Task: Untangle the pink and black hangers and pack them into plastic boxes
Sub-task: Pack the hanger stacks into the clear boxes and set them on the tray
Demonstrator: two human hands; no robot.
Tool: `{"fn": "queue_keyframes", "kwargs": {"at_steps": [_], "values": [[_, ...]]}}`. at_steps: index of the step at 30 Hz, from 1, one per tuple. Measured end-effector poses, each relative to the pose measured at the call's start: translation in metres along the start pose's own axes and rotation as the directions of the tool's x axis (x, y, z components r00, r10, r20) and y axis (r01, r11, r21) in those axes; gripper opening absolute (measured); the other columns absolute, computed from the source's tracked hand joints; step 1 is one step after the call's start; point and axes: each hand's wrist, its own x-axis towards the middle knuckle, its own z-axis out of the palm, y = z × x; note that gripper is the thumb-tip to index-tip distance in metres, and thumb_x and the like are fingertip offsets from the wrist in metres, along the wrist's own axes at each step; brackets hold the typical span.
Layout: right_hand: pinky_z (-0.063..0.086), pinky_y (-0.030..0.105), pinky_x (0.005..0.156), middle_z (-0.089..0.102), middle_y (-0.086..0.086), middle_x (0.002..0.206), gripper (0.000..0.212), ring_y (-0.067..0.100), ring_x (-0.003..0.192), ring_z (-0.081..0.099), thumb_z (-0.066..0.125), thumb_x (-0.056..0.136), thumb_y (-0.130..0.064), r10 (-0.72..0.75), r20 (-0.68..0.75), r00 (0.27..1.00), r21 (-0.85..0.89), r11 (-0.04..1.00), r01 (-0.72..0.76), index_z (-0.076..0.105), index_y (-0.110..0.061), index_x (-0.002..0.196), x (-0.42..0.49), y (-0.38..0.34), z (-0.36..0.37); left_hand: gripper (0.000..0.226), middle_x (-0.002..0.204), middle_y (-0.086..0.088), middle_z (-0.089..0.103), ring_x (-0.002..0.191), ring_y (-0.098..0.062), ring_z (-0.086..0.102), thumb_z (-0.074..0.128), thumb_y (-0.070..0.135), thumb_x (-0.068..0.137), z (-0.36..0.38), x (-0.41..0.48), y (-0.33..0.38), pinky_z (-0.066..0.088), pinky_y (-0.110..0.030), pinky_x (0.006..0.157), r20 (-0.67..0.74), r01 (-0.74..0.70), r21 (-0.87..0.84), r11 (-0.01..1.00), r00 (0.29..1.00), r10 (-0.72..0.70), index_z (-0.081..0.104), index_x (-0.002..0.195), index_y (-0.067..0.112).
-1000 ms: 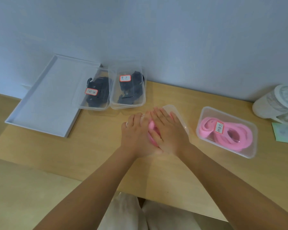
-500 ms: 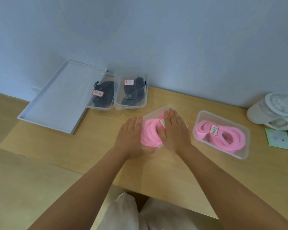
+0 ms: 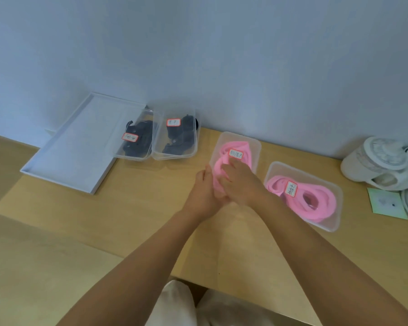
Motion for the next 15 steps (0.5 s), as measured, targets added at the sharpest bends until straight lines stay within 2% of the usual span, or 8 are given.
{"fn": "queue_keyframes", "kwargs": {"at_steps": [2,4,6,7,9,11,13,15], "values": [[0.037,0.042,0.102,0.033,0.012,0.145,0.047,0.029,0.130,0.034,0.037,0.096,-0.040,0.011,-0.023,1.000,0.016,1.000,-0.011,0.046,-0.009,0.130,-0.002,0.013,-0.006,0.087,0.143,-0.006,0.038,0.118,-0.022,0.053,0.070,0.016,0.082,0.000,-0.002,0.004,0.042,-0.031,0.100,-0.017,0.015,-0.160,0.987,1.000,-0.018,0.016,0.150,0.009],[0.038,0.041,0.102,0.029,0.009,0.148,0.058,0.027,0.133,0.031,0.040,0.092,-0.051,0.043,-0.037,0.998,-0.019,0.999,-0.043,0.040,-0.013,0.136,-0.004,0.021,-0.010,0.065,0.131,0.000,0.052,0.100,-0.014,0.059,0.063,0.008,0.085,-0.001,0.000,0.002,0.046,-0.027,0.091,-0.092,0.051,-0.241,0.969,0.993,-0.075,0.036,0.144,0.013],[0.037,0.040,0.103,0.022,0.008,0.153,0.065,0.027,0.138,0.025,0.044,0.090,-0.053,0.067,-0.064,0.996,-0.094,0.993,-0.073,0.033,-0.014,0.140,-0.006,0.022,-0.011,0.041,0.116,-0.005,0.063,0.094,-0.016,0.060,0.057,0.009,0.087,-0.008,0.006,0.003,0.049,-0.030,0.090,-0.222,0.133,-0.376,0.917,0.948,-0.229,0.054,0.128,0.010],[0.036,0.041,0.102,0.021,0.009,0.153,0.064,0.027,0.139,0.023,0.044,0.091,-0.052,0.079,-0.082,0.993,-0.119,0.989,-0.089,0.032,-0.013,0.140,-0.007,0.020,-0.011,0.030,0.104,-0.007,0.064,0.090,-0.018,0.060,0.055,0.010,0.088,-0.014,0.009,0.003,0.052,-0.033,0.087,-0.252,0.164,-0.517,0.840,0.909,-0.333,0.059,0.117,0.007],[0.036,0.041,0.100,0.022,0.013,0.151,0.060,0.030,0.138,0.023,0.043,0.091,-0.047,0.114,-0.106,0.988,-0.141,0.982,-0.129,0.033,-0.011,0.138,-0.006,0.017,-0.012,0.009,0.087,-0.006,0.059,0.079,-0.017,0.060,0.055,0.014,0.092,-0.029,0.011,0.004,0.052,-0.030,0.074,-0.179,0.183,-0.793,0.582,0.842,-0.508,0.059,0.096,0.007],[0.037,0.041,0.094,0.031,0.016,0.144,0.052,0.032,0.130,0.031,0.043,0.091,-0.039,0.151,-0.119,0.981,-0.151,0.974,-0.168,0.037,-0.009,0.133,-0.004,0.011,-0.014,0.013,0.089,-0.007,0.057,0.077,-0.017,0.059,0.057,0.020,0.093,-0.046,0.015,0.000,0.052,-0.028,0.072,-0.095,0.155,-0.918,0.365,0.807,-0.583,0.053,0.097,0.008],[0.038,0.039,0.092,0.038,0.015,0.136,0.045,0.032,0.122,0.037,0.043,0.091,-0.033,0.149,-0.160,0.976,-0.139,0.975,-0.172,0.042,-0.006,0.128,0.000,0.004,-0.017,0.021,0.092,-0.008,0.056,0.079,-0.017,0.058,0.055,0.022,0.095,-0.059,0.021,-0.006,0.052,-0.028,0.074,-0.045,0.124,-0.964,0.237,0.797,-0.602,0.050,0.109,0.008],[0.040,0.038,0.092,0.045,0.015,0.130,0.039,0.031,0.116,0.042,0.044,0.092,-0.027,0.085,-0.206,0.975,-0.068,0.993,-0.101,0.047,-0.003,0.123,0.006,-0.009,-0.017,0.022,0.091,-0.008,0.056,0.080,-0.018,0.058,0.052,0.022,0.096,-0.067,0.026,-0.010,0.052,-0.028,0.073,-0.022,0.131,-0.970,0.204,0.792,-0.610,0.049,0.113,0.008]]}}
